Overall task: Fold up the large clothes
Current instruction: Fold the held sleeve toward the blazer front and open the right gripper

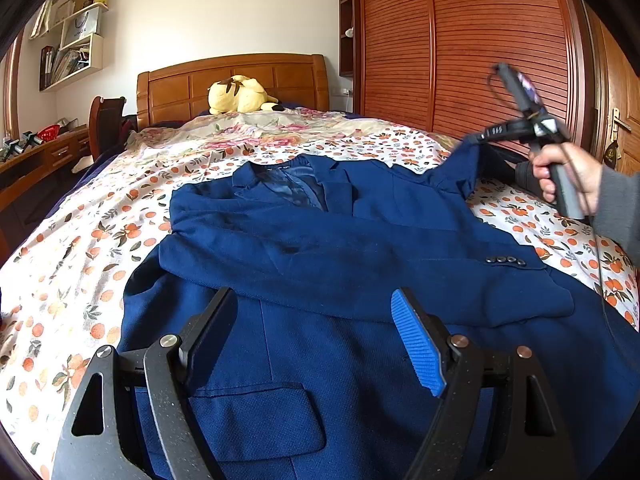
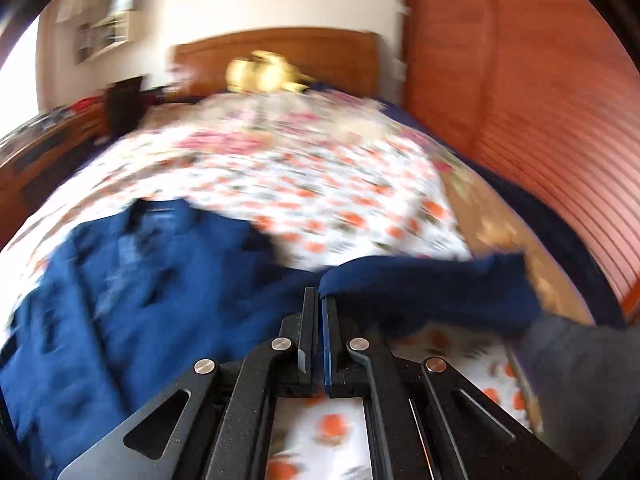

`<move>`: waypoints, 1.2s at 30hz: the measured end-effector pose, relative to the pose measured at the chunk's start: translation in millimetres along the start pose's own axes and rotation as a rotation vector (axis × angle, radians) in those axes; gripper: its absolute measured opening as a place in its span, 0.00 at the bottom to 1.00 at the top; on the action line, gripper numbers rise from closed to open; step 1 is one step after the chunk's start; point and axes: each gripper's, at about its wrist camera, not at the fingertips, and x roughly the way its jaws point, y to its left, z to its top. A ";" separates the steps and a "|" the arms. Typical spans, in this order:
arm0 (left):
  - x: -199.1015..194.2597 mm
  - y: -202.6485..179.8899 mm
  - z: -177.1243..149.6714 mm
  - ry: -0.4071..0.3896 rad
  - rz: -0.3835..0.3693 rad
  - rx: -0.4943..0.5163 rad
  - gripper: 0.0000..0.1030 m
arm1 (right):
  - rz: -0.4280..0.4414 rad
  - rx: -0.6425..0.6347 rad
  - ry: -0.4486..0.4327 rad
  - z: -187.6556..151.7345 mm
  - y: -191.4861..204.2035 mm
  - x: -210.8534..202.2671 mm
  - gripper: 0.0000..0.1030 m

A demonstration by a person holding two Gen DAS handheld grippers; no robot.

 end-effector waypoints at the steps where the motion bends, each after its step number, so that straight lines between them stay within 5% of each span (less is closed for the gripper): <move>1: 0.3 0.5 0.1 0.002 0.000 0.000 0.78 | 0.039 -0.025 -0.008 -2.7 13.3 -9.3 0.01; 8: 0.8 -0.4 0.5 0.003 0.002 0.002 0.78 | 0.214 -0.213 0.069 -46.3 87.2 -43.7 0.01; 13: 0.7 -0.3 0.8 0.002 0.002 0.002 0.78 | 0.141 -0.282 0.040 -43.4 87.1 -61.0 0.03; 20: 0.5 0.0 0.9 0.004 0.001 0.001 0.78 | 0.086 -0.214 0.021 -21.7 78.2 -77.4 0.36; 31: 0.5 -0.2 0.8 0.006 0.000 0.001 0.78 | 0.009 -0.161 0.076 -9.3 63.8 -50.0 0.49; 36: 0.0 -0.4 0.7 0.005 0.000 0.001 0.78 | -0.010 -0.147 0.214 -13.7 55.4 -19.0 0.50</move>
